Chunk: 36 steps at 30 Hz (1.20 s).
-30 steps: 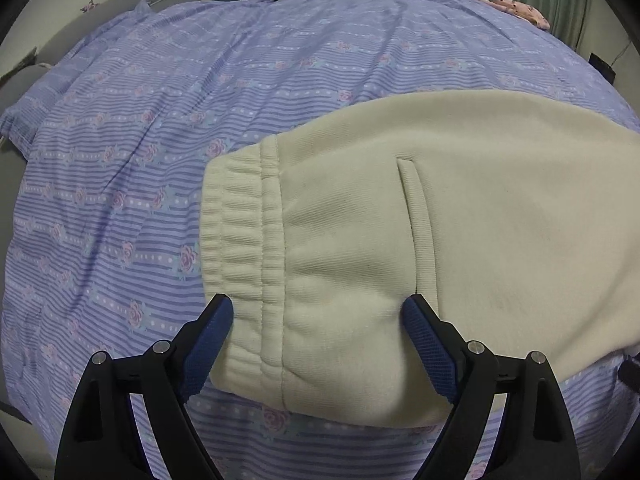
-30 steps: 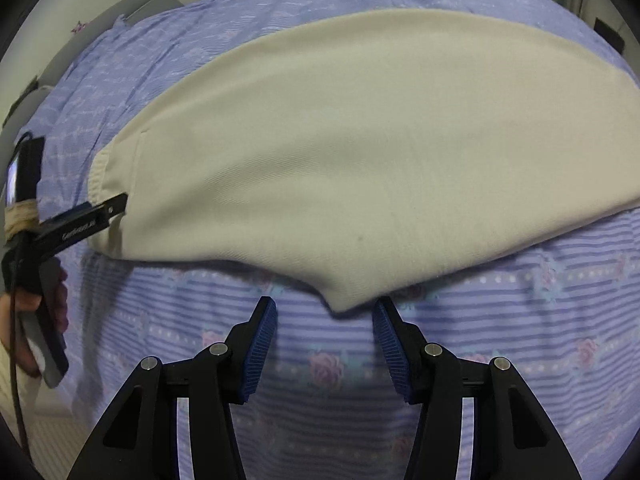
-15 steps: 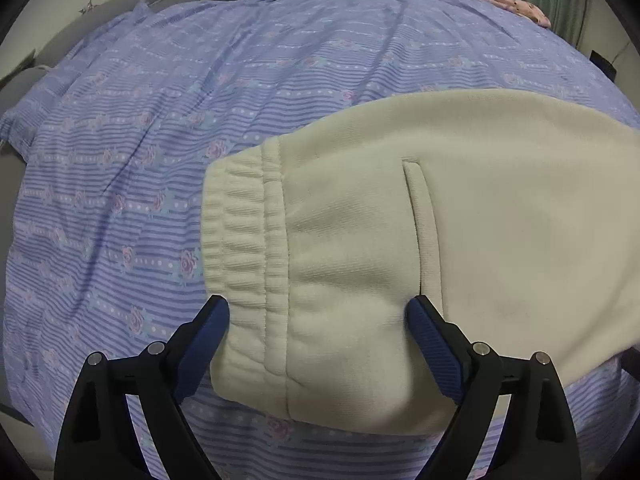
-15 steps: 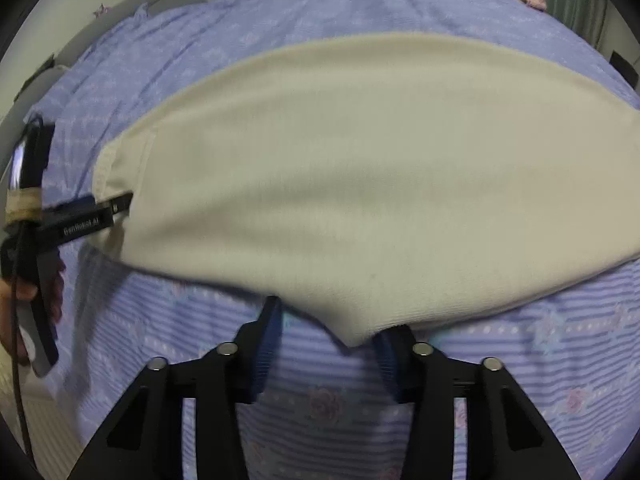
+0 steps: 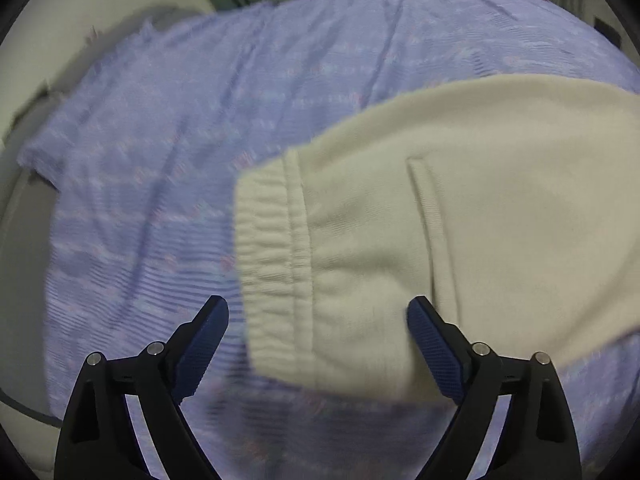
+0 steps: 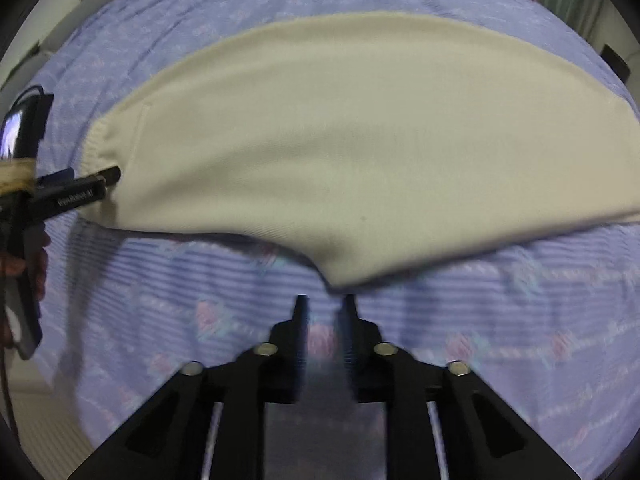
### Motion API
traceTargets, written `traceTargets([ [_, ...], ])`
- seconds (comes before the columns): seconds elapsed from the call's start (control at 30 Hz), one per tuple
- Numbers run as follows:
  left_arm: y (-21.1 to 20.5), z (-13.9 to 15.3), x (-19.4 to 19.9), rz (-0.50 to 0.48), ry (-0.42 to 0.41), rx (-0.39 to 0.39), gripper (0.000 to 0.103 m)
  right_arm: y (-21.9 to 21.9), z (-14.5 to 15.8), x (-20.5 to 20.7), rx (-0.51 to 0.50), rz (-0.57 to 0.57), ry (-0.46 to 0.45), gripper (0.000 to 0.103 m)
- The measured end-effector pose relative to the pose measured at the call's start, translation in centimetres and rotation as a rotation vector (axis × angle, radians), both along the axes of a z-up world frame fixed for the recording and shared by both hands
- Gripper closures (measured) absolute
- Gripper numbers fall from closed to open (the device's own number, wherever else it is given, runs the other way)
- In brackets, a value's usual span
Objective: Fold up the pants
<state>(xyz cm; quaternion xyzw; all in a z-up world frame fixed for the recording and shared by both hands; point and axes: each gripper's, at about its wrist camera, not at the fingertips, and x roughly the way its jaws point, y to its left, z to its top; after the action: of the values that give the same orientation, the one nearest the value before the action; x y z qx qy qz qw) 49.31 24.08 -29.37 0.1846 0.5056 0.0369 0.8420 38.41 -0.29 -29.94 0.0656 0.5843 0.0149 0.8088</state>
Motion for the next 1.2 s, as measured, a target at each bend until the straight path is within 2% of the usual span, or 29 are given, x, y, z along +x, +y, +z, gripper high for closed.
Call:
traceTargets([
  [0.03,-0.5,1.2,-1.2,-0.025,-0.027,0.016,0.012,-0.4,1.5,-0.9,-0.009,-0.011,-0.031,0.057],
  [0.07,-0.7,2.5,-2.4,-0.047,-0.053,0.014,0.012,-0.7,2.5,-1.6,-0.013,-0.015,-0.052,0.049],
  [0.17,-1.9,6.1,-5.7,-0.093,-0.105,-0.006,0.011,-2.8,6.4,-4.1,-0.041,-0.03,-0.117,0.042],
  [0.27,-4.6,9.5,-9.5,-0.145,-0.148,-0.032,0.011,-6.2,10.2,-6.4,-0.076,-0.062,-0.175,0.037],
  [0.37,-8.4,12.4,-12.8,-0.178,-0.198,-0.066,0.011,-9.8,13.2,-7.7,-0.111,-0.099,-0.232,0.036],
  [0.57,-17.3,15.9,-16.3,-0.205,-0.248,-0.189,0.01,-19.1,16.7,-10.2,-0.17,-0.17,-0.328,0.036],
  [0.77,-27.0,16.7,-18.0,-0.251,-0.265,-0.282,0.01,-29.4,18.0,-11.0,-0.161,-0.211,-0.366,0.036],
  [0.87,-32.0,16.2,-18.2,-0.29,-0.285,-0.289,0.01,-34.0,17.8,-10.9,-0.172,-0.2,-0.385,0.036],
  [1.0,-38.8,14.2,-16.8,-0.366,-0.258,-0.311,0.011,-40.0,16.7,-9.5,-0.181,-0.204,-0.399,0.036],
  [1.2,-47.0,9.6,-13.3,-0.483,-0.173,-0.309,0.014,-48.1,13.2,-7.0,-0.193,-0.307,-0.402,0.036],
])
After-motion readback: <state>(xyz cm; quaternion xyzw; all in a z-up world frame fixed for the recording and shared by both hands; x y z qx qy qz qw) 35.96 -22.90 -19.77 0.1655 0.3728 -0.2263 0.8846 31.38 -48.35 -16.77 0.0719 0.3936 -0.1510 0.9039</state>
